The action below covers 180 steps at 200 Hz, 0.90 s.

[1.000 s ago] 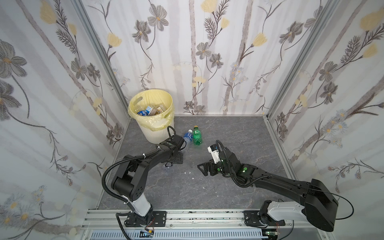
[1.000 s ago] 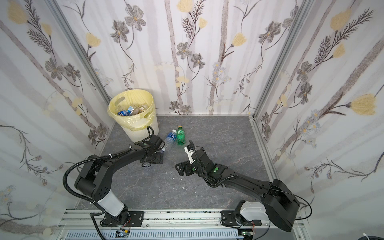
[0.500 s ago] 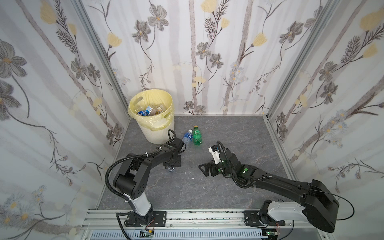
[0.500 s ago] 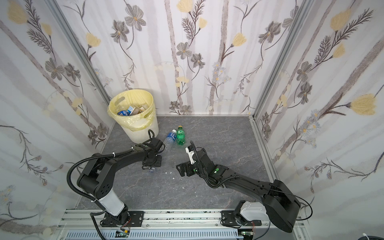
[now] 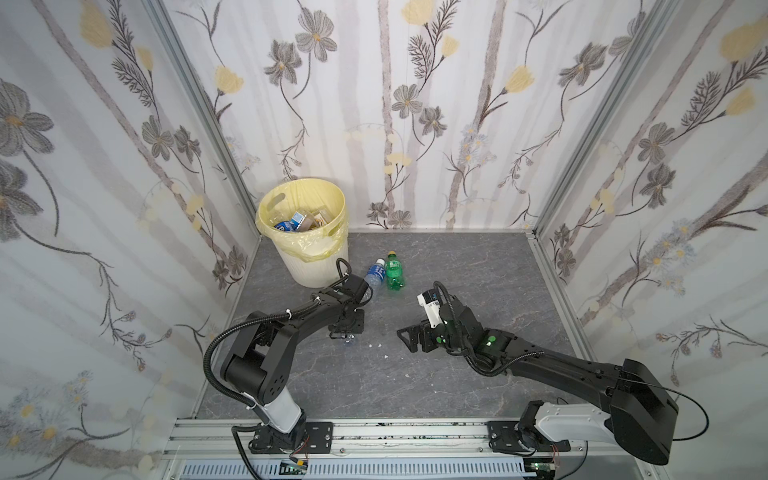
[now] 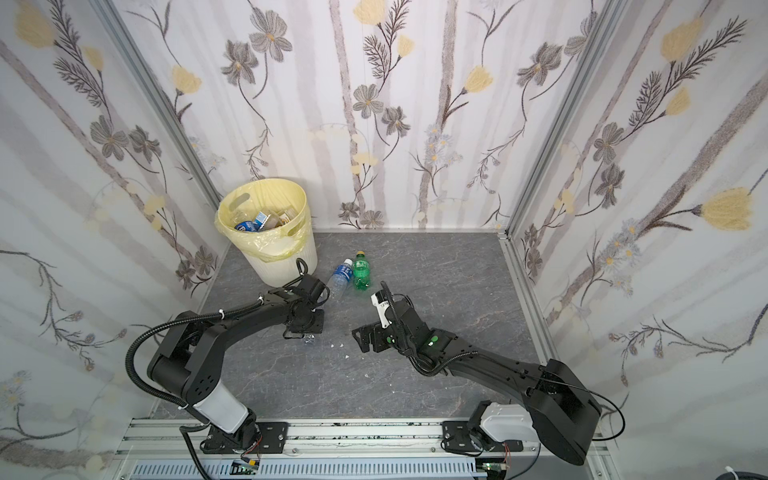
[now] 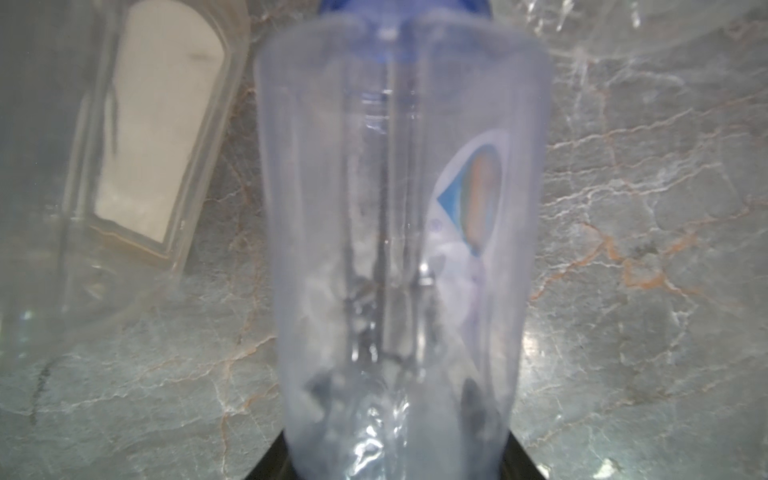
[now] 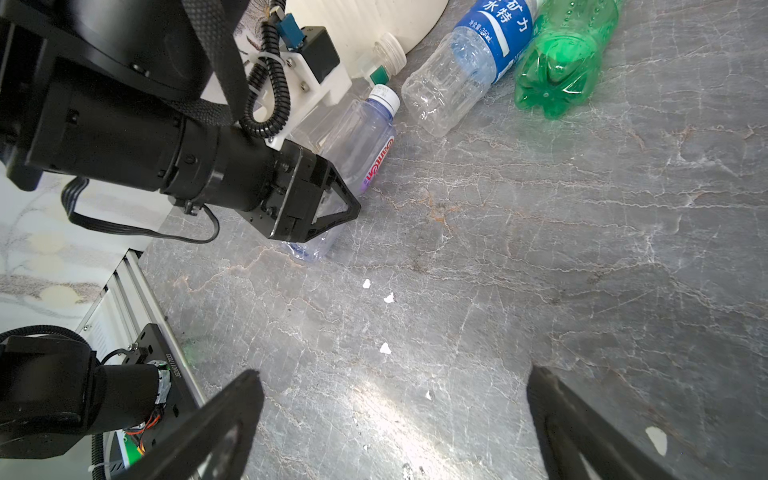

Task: Throw the plastic bottles in the bin
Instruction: 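Close the left gripper on the clear bottle and lift it, then carry the clear bottle over the bin with the left gripper and release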

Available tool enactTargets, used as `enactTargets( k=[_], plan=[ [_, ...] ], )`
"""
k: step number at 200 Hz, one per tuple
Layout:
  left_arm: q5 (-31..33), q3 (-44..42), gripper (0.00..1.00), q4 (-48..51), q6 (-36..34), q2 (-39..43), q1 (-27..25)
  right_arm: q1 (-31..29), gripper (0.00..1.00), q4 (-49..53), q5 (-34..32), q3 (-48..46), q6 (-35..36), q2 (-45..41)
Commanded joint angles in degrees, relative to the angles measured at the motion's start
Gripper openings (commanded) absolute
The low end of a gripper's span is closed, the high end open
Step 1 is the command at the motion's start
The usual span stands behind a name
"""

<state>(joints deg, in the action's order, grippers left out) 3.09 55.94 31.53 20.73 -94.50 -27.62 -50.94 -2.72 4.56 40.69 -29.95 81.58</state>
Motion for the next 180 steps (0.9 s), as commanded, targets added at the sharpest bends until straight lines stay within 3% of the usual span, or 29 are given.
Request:
enactTargets(
  k=[1, 90, 123, 180],
  plan=[
    [-1.7, 1.1, 0.49, -0.3, 1.0, 1.4, 0.0, 0.0, 1.00, -2.0, -0.1, 0.3, -0.6, -0.5],
    [-3.0, 12.7, 0.50, 5.2, 0.8, 5.8, 0.0, 0.7, 1.00, 1.8, -1.8, 10.0, 2.5, 0.0],
    [-0.8, 17.8, 0.50, 7.3, 0.1, 7.2, 0.0, 1.8, 1.00, 3.1, -2.1, 14.8, 4.4, 1.1],
    [4.7, 33.9, 0.52, 11.5, -3.4, 6.1, 0.5, 3.5, 1.00, 4.6, -2.0, 26.2, 8.3, 4.2]
  ],
)
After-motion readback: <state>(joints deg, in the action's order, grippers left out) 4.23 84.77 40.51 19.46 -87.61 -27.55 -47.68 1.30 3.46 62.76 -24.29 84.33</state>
